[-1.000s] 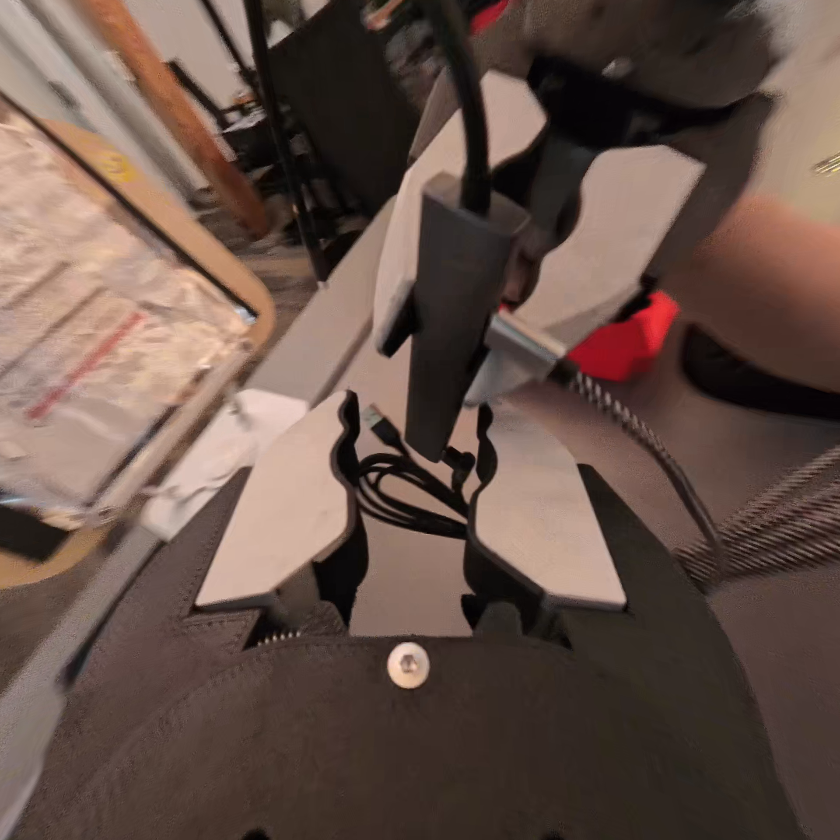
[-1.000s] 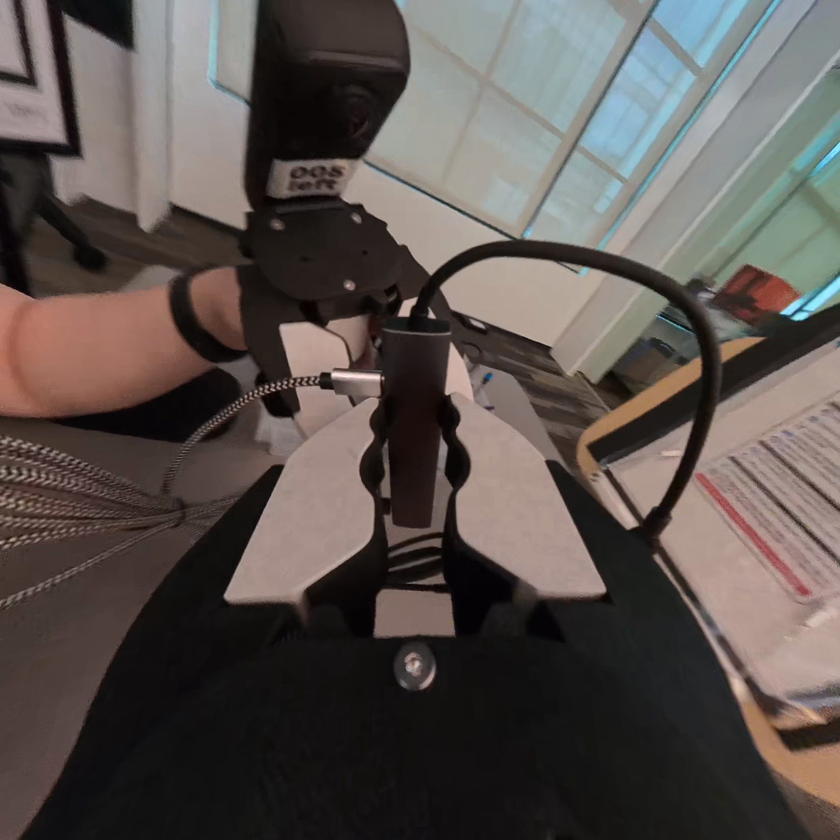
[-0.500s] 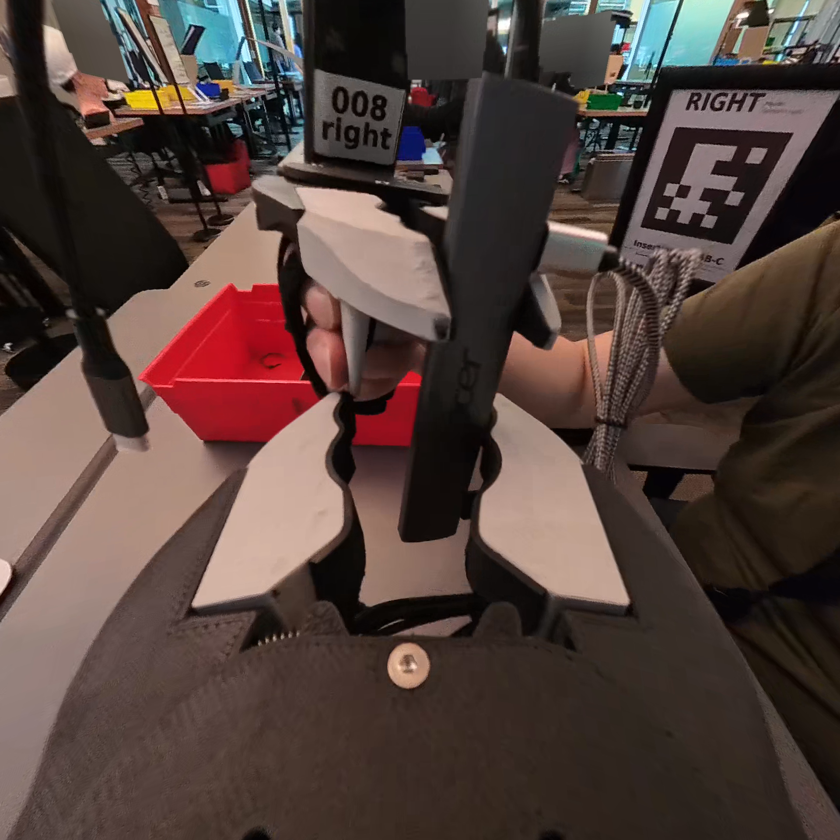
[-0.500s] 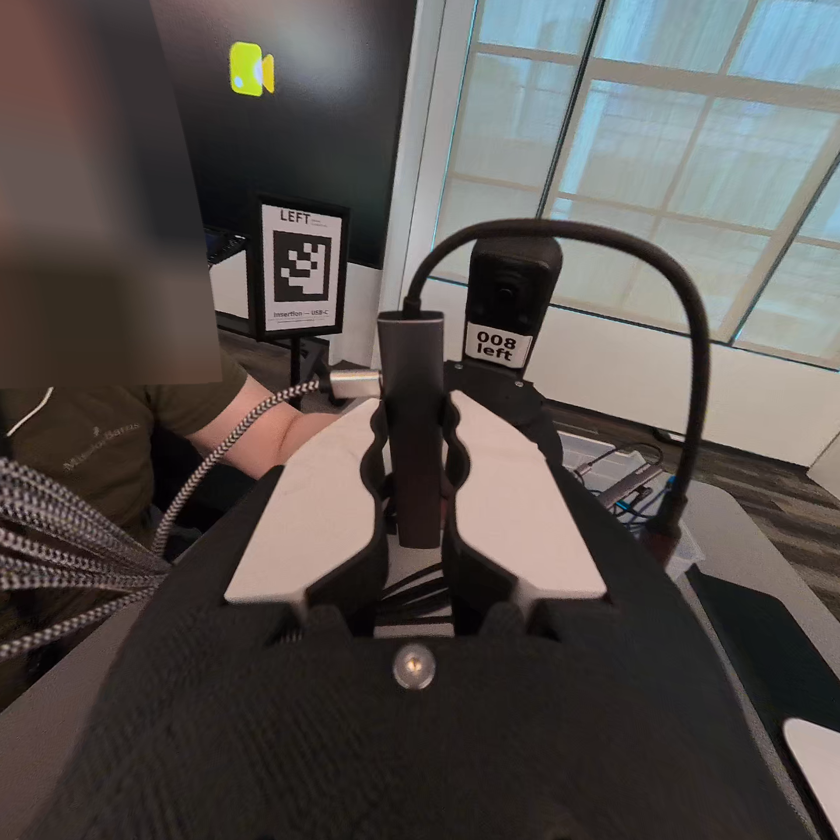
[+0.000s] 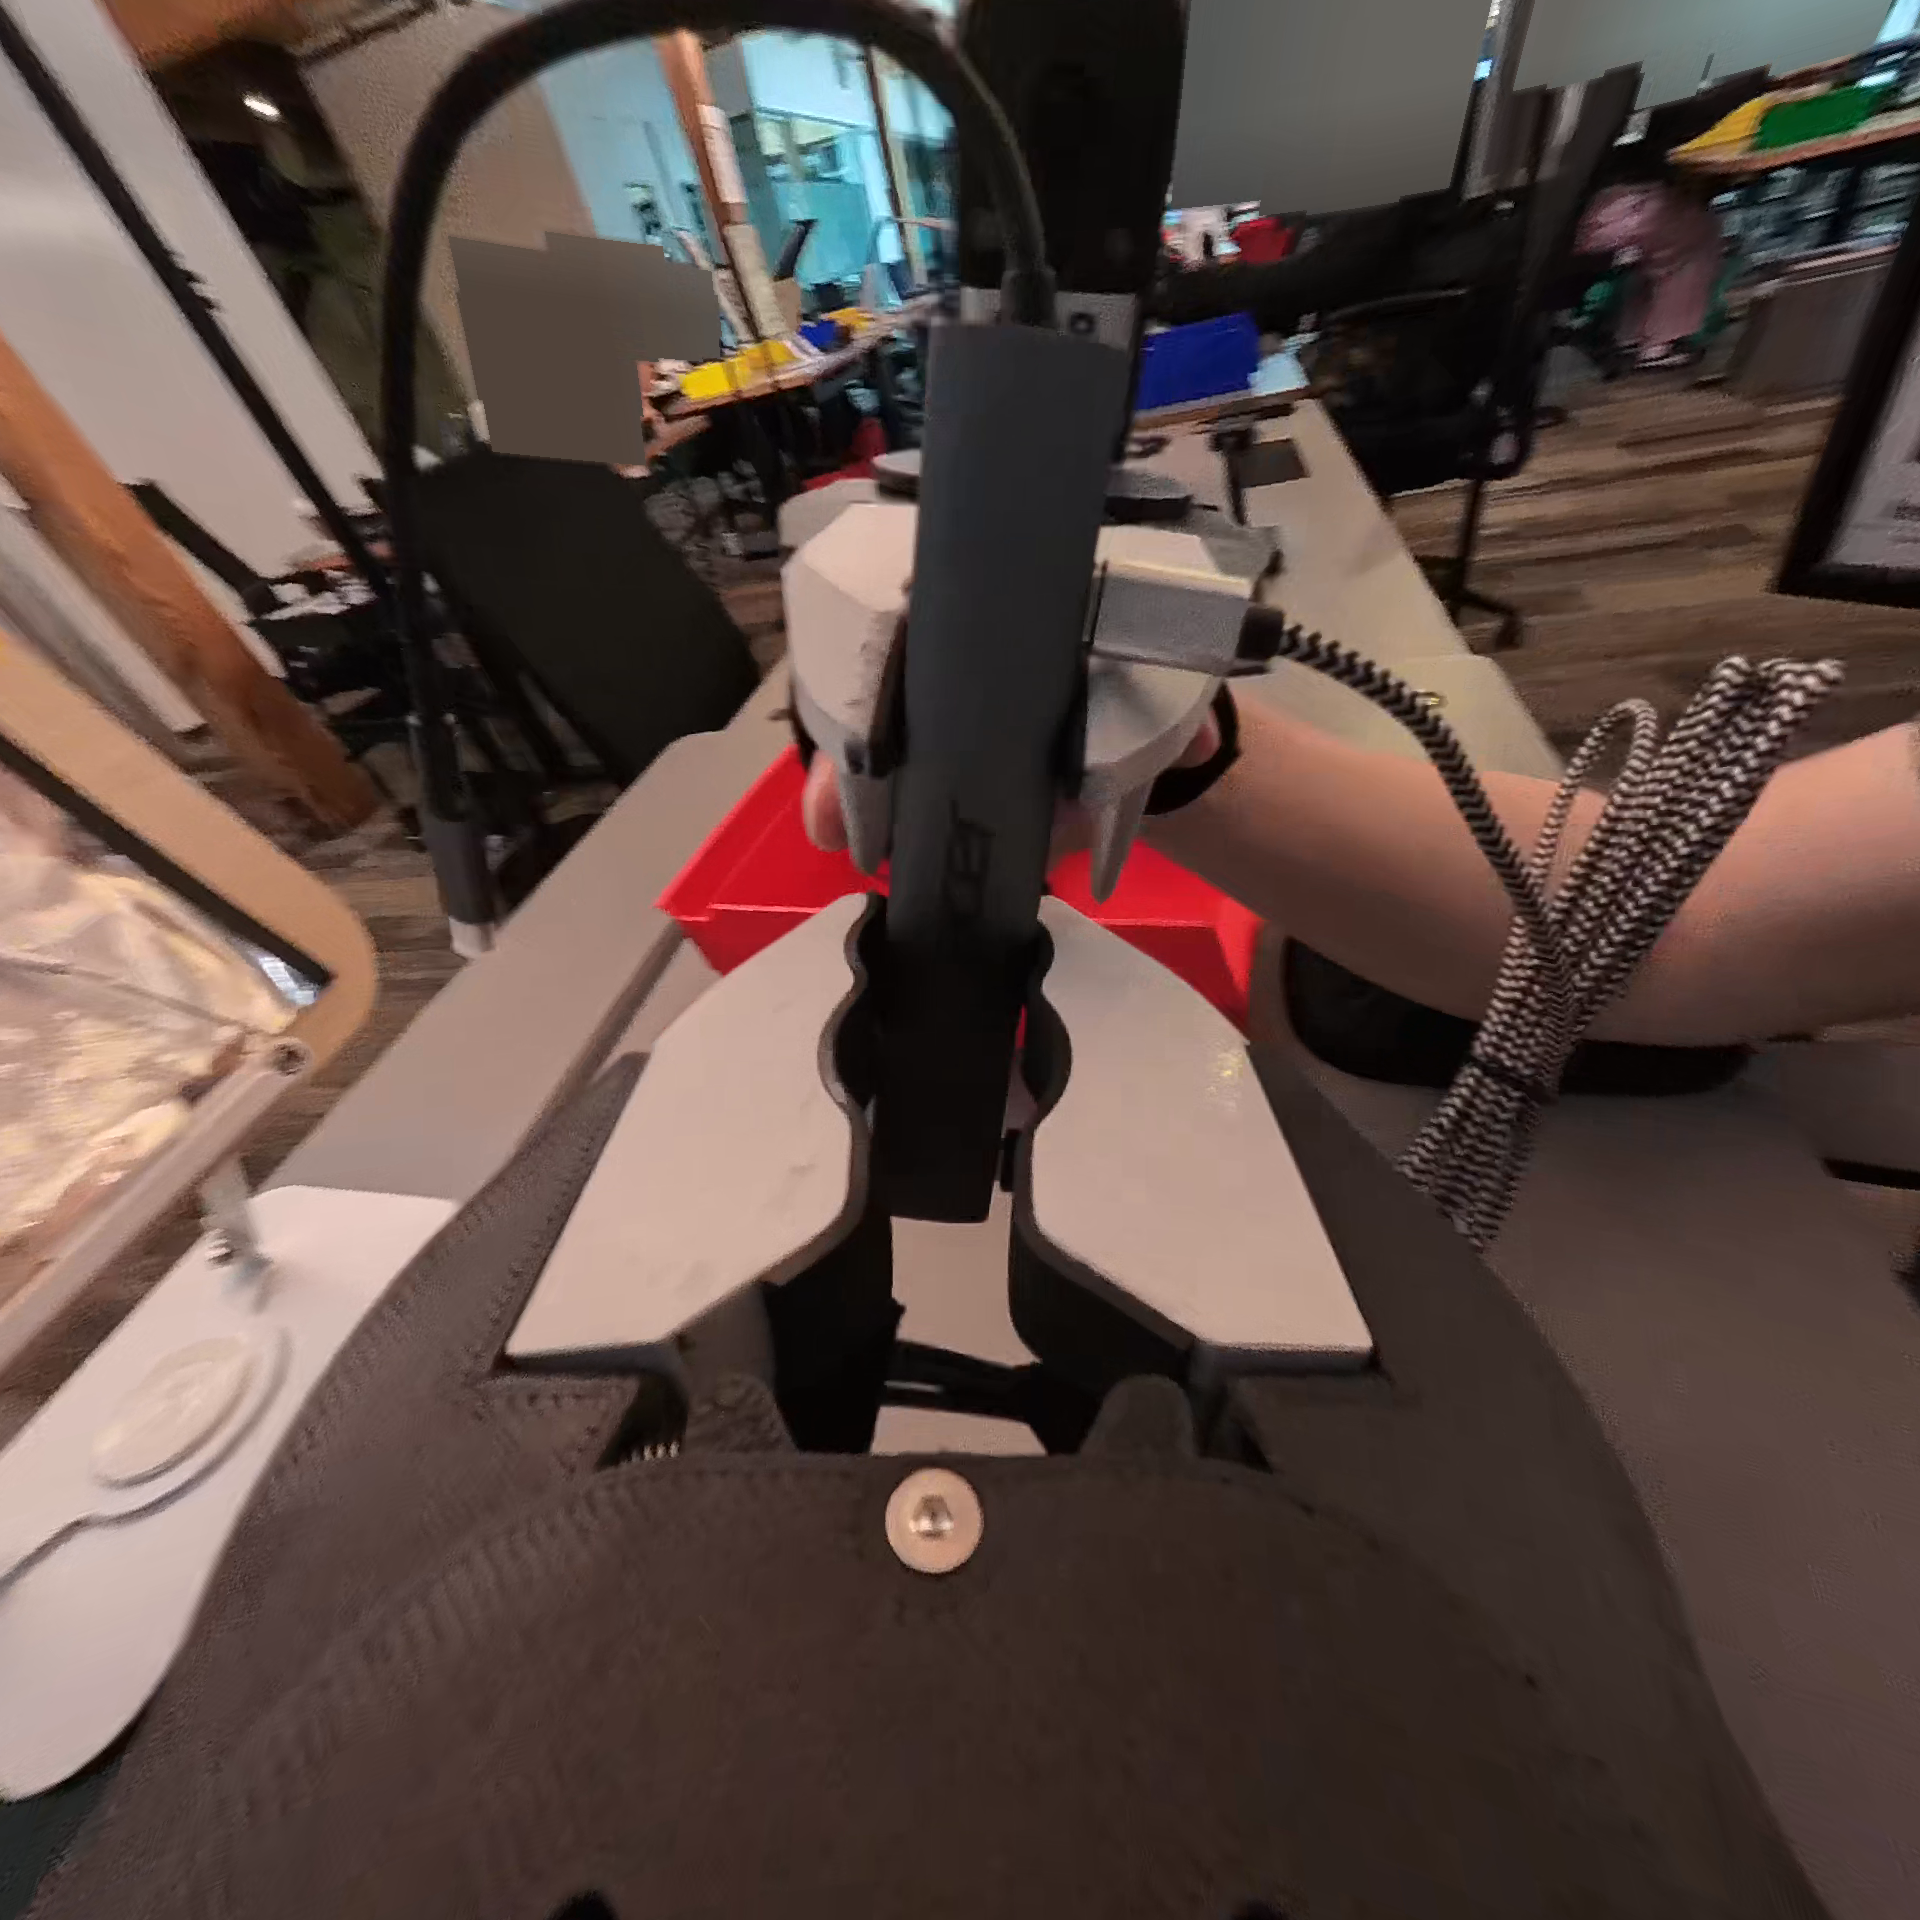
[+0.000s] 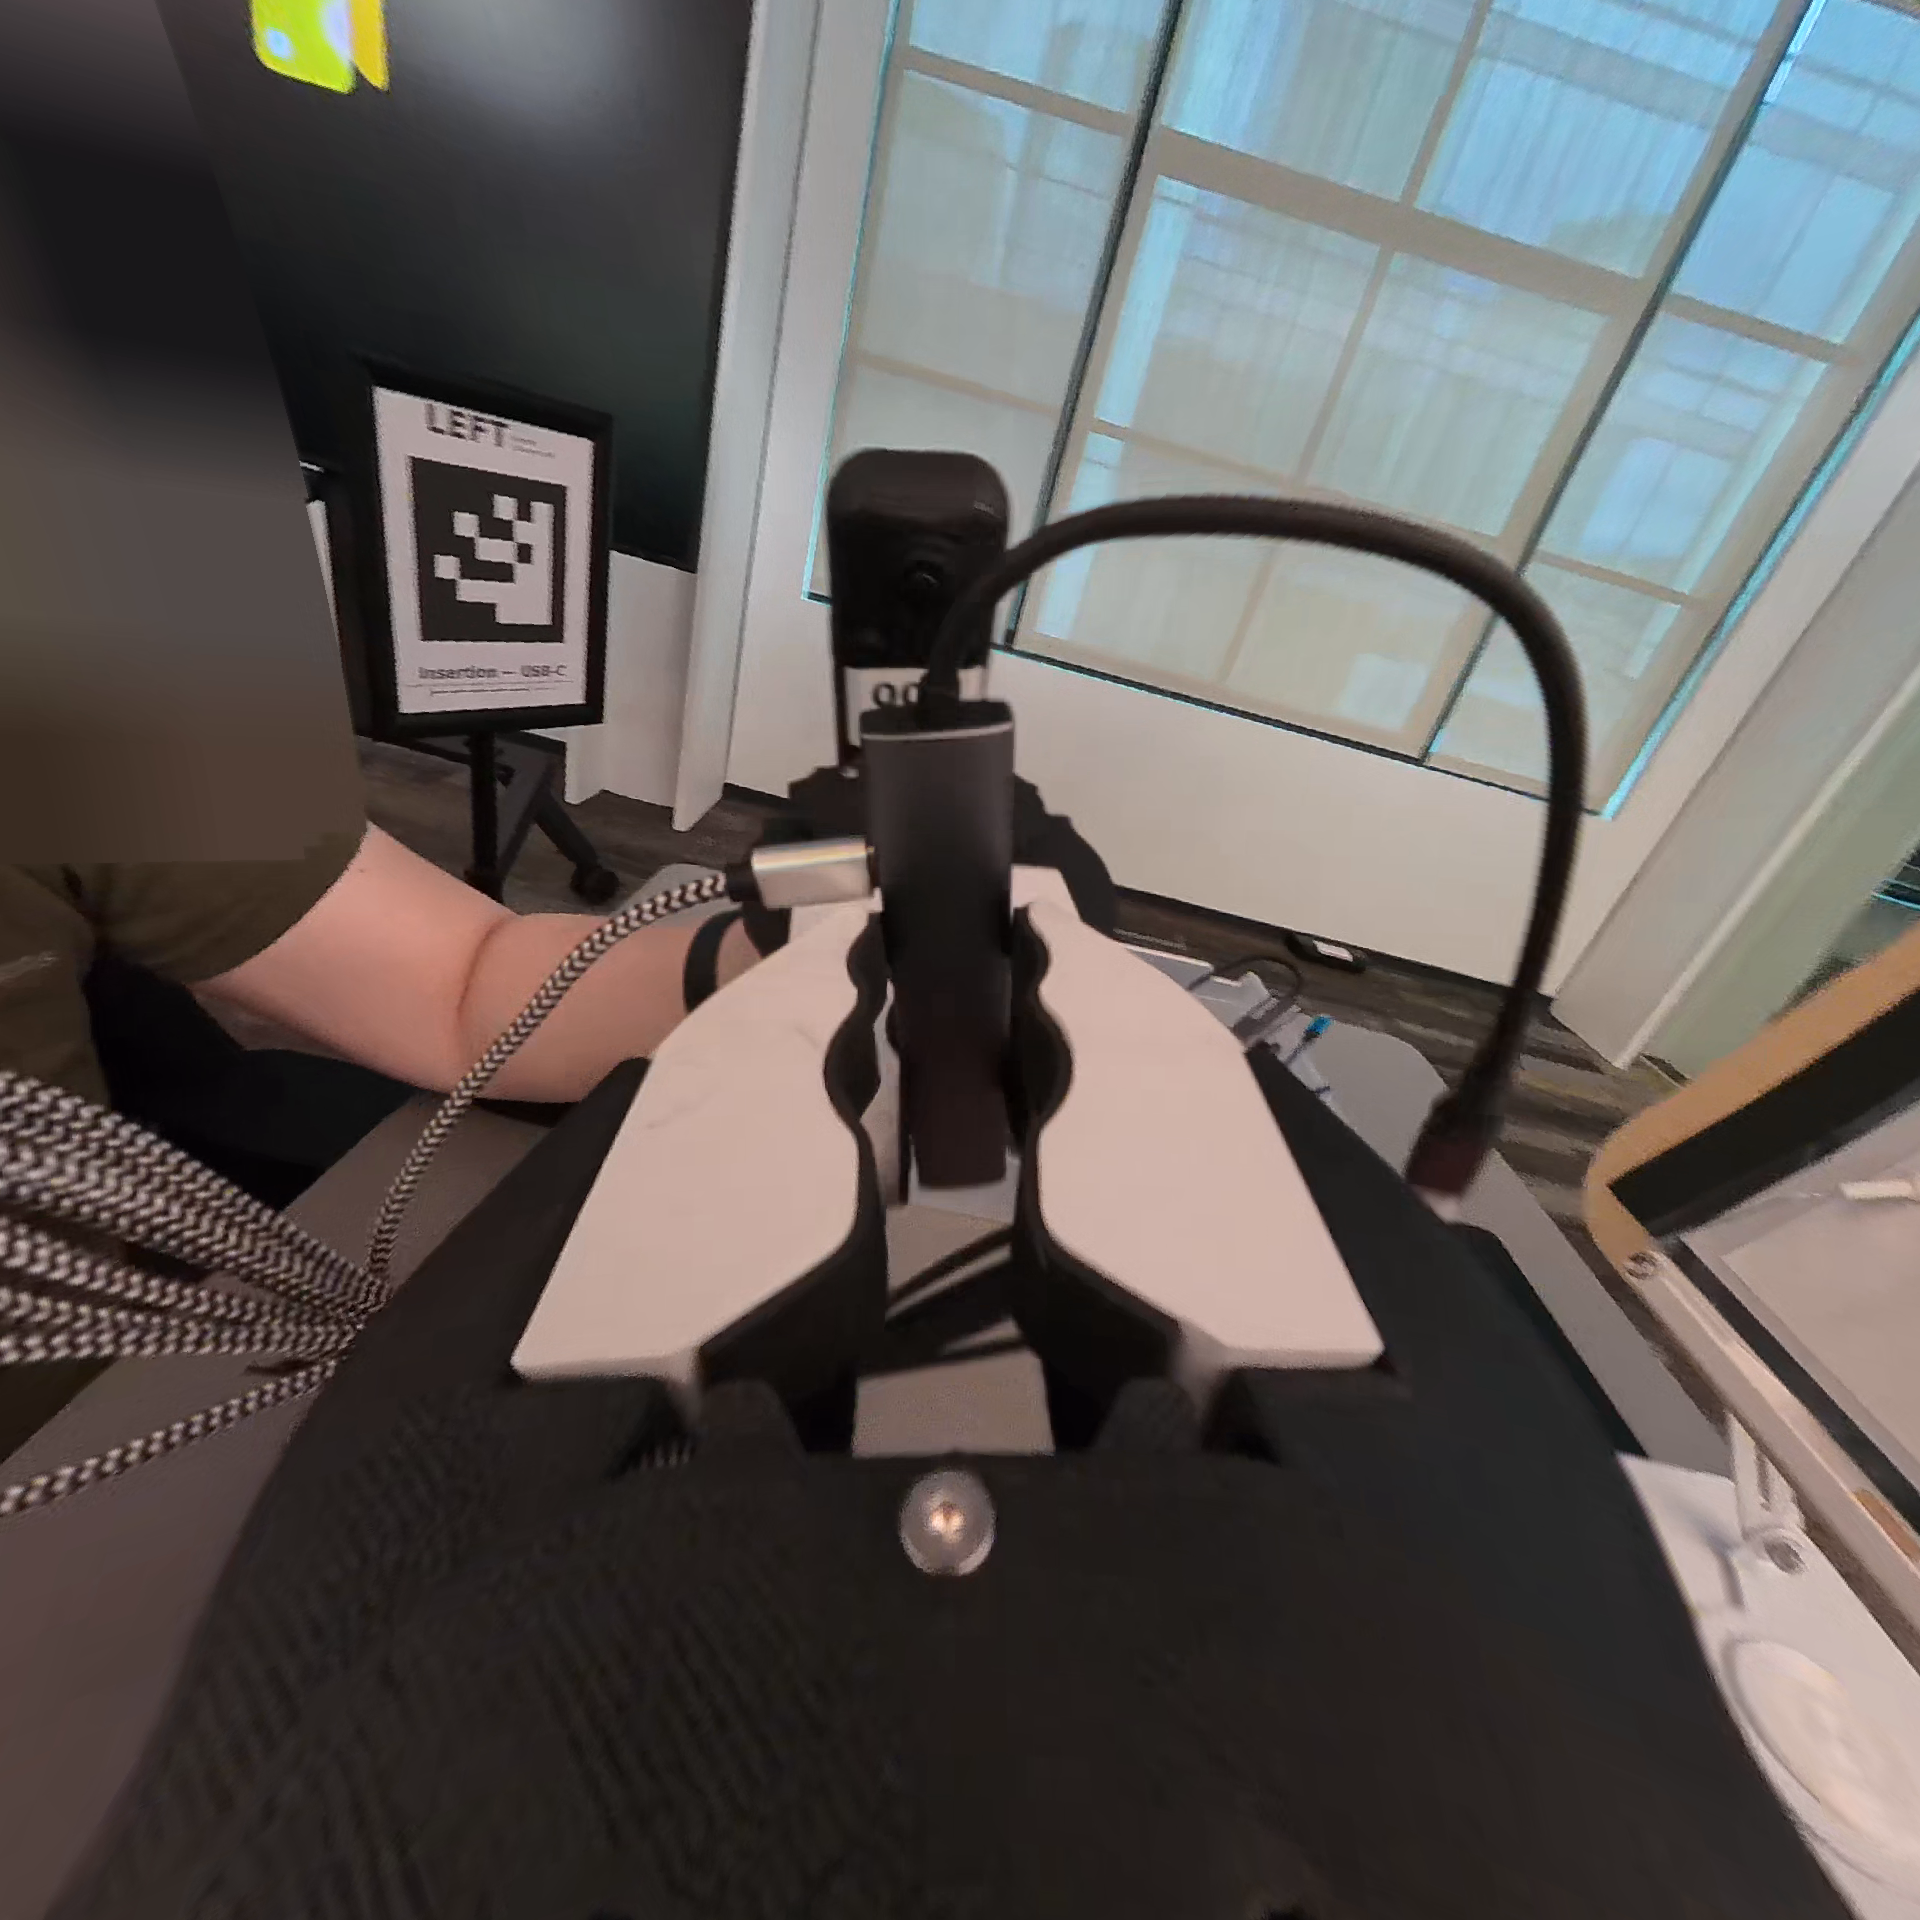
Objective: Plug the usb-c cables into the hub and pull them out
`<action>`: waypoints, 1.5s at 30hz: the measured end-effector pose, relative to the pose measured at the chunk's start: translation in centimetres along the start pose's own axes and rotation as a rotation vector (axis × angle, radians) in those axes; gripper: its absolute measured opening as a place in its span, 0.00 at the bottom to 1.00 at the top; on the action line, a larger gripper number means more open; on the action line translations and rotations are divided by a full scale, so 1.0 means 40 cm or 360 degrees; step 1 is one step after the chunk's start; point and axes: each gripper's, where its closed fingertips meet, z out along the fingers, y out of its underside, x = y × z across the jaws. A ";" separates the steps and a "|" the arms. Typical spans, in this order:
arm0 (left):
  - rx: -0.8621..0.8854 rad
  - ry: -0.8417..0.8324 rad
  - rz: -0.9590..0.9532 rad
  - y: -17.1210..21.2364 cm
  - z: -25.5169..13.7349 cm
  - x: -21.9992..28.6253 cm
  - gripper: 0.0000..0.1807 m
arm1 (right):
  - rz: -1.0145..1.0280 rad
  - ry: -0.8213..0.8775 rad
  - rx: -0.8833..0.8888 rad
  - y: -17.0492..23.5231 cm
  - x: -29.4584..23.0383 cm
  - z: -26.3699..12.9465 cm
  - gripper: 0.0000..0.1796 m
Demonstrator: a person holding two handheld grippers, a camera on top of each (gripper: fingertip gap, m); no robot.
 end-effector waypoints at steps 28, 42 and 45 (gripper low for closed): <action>0.0075 -0.1060 -0.0080 0.062 -0.073 -0.234 0.12 | 0.0241 0.1190 -0.0029 0.025 0.157 0.029 0.05; 0.0036 -0.1101 0.0052 0.031 -0.086 -0.226 0.12 | 0.0238 0.1107 -0.0090 0.050 0.145 0.050 0.03; -0.0011 -0.1136 0.0116 0.029 -0.091 -0.229 0.11 | 0.0225 0.1109 -0.0095 0.053 0.143 0.054 0.03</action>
